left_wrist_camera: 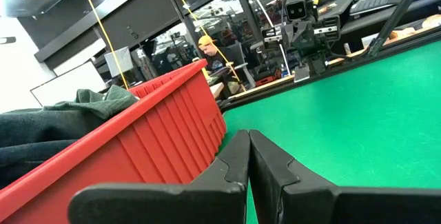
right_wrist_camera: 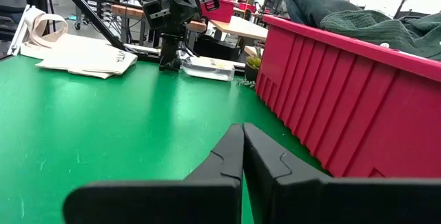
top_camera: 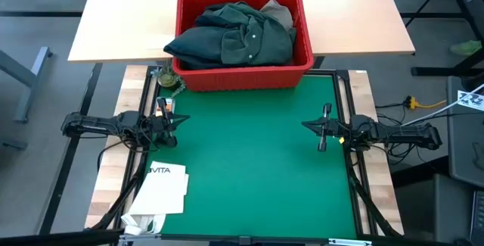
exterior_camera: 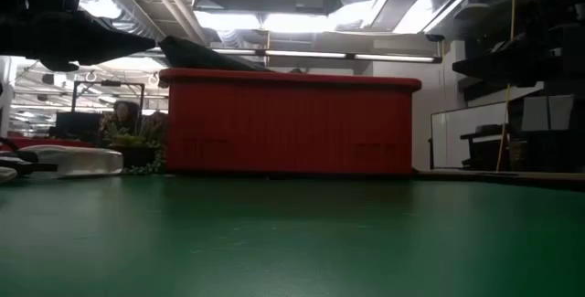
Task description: Fold Laundry from Bin
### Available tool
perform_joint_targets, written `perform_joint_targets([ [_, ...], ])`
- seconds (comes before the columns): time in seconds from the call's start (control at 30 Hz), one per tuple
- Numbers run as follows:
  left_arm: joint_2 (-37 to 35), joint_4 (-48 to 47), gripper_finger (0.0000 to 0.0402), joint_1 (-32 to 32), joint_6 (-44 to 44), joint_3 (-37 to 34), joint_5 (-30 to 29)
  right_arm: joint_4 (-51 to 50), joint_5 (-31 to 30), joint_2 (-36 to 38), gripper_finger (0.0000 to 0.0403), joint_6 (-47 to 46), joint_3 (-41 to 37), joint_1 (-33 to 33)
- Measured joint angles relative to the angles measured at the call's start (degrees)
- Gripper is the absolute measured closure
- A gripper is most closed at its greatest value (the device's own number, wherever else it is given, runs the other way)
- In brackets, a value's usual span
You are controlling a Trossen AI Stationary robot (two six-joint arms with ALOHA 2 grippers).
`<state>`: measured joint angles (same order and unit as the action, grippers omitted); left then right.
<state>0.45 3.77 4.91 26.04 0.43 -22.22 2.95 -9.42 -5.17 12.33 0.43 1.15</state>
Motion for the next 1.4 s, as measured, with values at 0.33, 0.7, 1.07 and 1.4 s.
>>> perform_joint_targets([
  [0.33,0.0,0.0,0.0400,0.0,-4.1,0.0,0.1,0.0,0.0,0.0,0.0397,0.0,0.0,0.0],
  [0.7,0.0,0.0,0.0400,0.0,-18.1,0.0,0.7,0.0,-0.1,0.0,0.0397,0.0,0.0,0.0],
  [1.07,0.0,15.4,0.0381,0.0,-18.1,0.0,0.7,0.3,-0.1,0.0,0.0397,0.0,0.0,0.0],
  [1.4,0.0,27.2,0.0238,-0.7,-17.9,0.0,-2.3,0.3,-0.1,0.0,0.0397,0.0,0.0,0.0],
])
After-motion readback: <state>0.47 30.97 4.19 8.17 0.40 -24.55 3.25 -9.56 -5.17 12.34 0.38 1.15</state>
